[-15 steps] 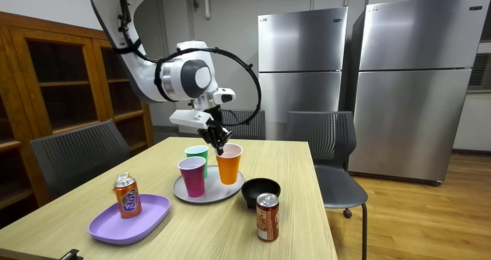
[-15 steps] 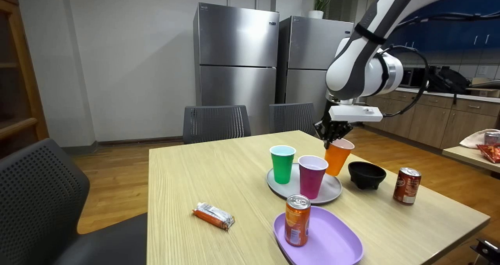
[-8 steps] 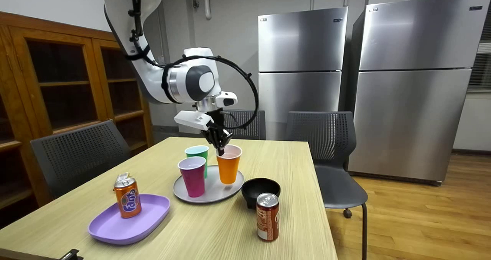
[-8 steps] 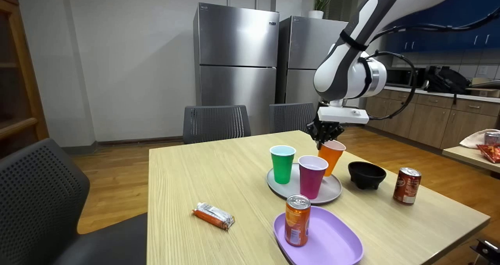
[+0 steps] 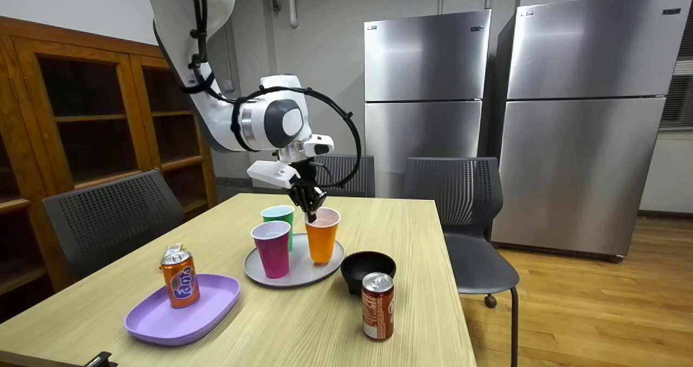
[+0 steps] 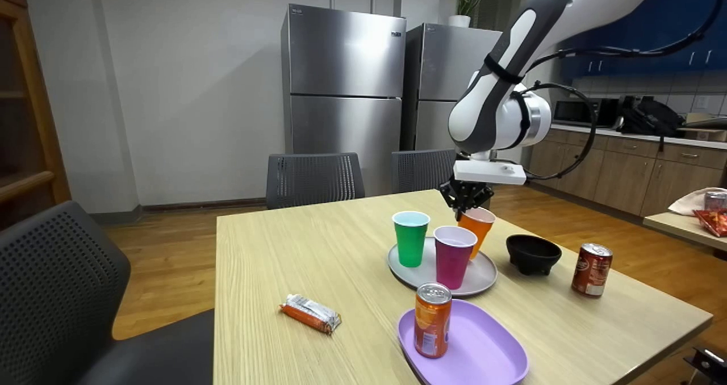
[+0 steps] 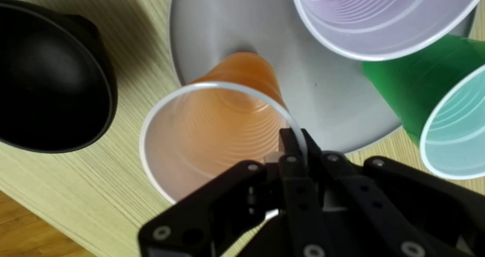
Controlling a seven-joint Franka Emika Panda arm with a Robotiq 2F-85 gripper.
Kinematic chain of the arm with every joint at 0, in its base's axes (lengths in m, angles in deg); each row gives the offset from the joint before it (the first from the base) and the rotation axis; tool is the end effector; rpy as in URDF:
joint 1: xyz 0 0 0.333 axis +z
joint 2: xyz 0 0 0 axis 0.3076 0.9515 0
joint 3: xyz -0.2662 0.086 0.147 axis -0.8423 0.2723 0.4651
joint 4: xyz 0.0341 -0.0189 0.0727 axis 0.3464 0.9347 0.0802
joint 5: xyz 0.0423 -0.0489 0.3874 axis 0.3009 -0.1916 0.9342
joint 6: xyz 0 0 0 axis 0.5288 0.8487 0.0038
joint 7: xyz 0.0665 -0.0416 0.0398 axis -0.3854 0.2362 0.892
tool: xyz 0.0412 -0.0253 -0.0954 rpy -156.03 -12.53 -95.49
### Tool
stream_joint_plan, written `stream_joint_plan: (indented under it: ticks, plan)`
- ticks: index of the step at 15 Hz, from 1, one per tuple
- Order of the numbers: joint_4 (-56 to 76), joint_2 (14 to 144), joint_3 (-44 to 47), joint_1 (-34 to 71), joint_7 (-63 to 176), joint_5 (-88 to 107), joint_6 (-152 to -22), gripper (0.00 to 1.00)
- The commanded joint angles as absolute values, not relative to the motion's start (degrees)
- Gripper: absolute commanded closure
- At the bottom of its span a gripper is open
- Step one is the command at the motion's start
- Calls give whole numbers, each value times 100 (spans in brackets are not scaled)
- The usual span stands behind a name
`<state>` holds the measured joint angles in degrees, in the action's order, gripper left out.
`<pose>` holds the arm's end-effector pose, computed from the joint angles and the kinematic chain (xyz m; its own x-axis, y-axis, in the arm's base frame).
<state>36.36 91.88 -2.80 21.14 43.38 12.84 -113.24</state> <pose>0.6061 -0.0493 0.1999 0.9075 -0.3522 0.2290 -0.3608 -0.9326 -0.0045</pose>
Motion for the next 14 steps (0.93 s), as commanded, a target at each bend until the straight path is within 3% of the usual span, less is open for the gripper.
stream_joint_plan:
  ticks: [1,5,6,9,14]
  plan:
    - [3419,9323,-393,2269,4127,1292,-11120,99]
    - [3398,9391,-434,2323,4086,1285,-11123,99]
    - [3403,9386,-437,2327,4091,1287,-11103,74]
    - [3431,9321,-480,2349,4105,1263,-11045,56]
    - [3490,9135,-454,2269,4218,1290,-11004,17]
